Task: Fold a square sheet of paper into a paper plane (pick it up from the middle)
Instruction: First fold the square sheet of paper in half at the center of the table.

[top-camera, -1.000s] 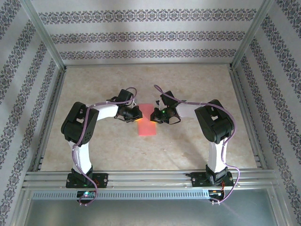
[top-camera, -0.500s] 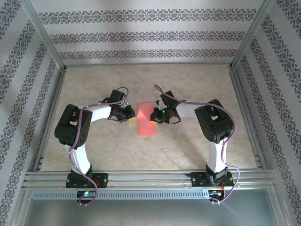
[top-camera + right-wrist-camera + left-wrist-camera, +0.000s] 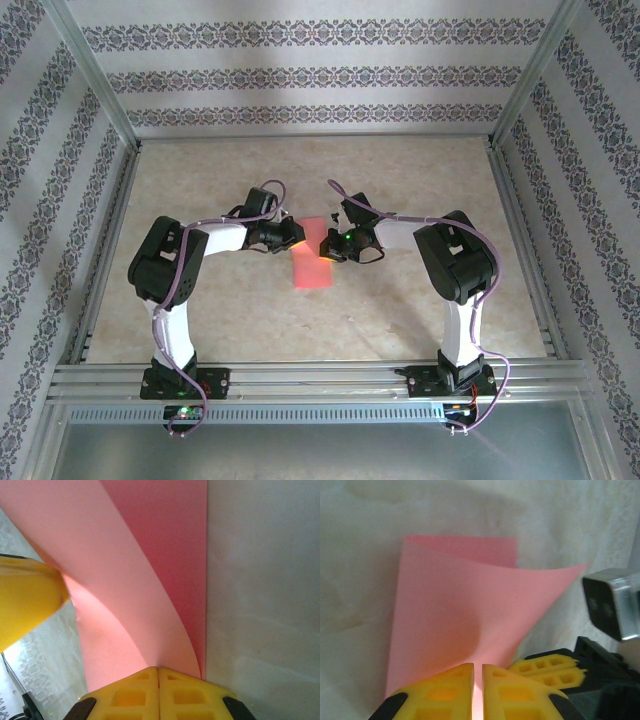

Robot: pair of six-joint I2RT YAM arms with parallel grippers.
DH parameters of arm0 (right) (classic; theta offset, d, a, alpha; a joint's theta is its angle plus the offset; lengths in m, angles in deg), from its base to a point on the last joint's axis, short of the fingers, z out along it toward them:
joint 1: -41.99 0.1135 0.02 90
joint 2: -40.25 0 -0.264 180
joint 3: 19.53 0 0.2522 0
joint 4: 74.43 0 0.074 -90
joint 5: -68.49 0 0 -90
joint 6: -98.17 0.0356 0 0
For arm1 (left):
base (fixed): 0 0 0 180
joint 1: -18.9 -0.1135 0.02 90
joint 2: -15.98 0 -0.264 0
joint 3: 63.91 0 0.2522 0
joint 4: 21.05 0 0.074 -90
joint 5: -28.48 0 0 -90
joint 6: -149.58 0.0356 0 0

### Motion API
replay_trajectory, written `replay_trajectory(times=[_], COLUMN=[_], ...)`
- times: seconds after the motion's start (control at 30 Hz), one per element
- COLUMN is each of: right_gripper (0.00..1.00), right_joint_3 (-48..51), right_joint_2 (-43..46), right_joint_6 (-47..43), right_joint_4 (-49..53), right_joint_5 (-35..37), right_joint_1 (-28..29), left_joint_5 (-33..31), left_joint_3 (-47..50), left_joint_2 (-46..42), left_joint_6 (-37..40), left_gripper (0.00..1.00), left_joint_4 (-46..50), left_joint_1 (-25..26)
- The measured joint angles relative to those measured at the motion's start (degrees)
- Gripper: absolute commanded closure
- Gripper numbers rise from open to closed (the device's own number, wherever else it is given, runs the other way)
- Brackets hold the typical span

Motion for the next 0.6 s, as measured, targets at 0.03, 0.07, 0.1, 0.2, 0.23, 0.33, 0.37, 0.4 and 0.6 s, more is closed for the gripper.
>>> replay_trajectory(times=[0.03,0.07,0.1,0.2,0.23,0.33,0.37,0.4,0.6], right_gripper=[0.93,0.93,0.93,0.93,0.93,0.93,0.93,0.93,0.93], right_joint_3=[0.0,0.0,0.0,0.0,0.0,0.0,0.0,0.0,0.1], right_joint_2=[0.0,0.0,0.0,0.0,0.0,0.0,0.0,-0.1,-0.1], right_joint_6=[0.0,0.0,0.0,0.0,0.0,0.0,-0.1,-0.1,-0.2], right_joint_4=[0.0,0.0,0.0,0.0,0.0,0.0,0.0,0.0,-0.1], right_joint_5=[0.0,0.0,0.0,0.0,0.0,0.0,0.0,0.0,0.0], right_joint_1=[0.0,0.0,0.0,0.0,0.0,0.0,0.0,0.0,0.0], left_joint_5=[0.1,0.0,0.0,-0.2,-0.7,-1.7,-1.8,-2.1,-2.6], left_joint_3=[0.0,0.0,0.0,0.0,0.0,0.0,-0.2,-0.3,-0.9], left_joint_2=[0.4,0.7,0.9,1.1,1.2,1.4,1.4,1.4,1.4], left_joint_6=[-0.2,-0.4,-0.5,-0.6,-0.6,-0.3,-0.2,0.2,2.1], left_gripper=[0.87,0.88,0.88,0.87,0.88,0.88,0.87,0.88,0.88], left_joint_4=[0.0,-0.1,-0.1,0.1,0.2,1.4,1.7,2.2,3.8], left_joint_1=[0.0,0.0,-0.2,-0.8,-1.1,-2.2,-2.3,-2.3,-2.8])
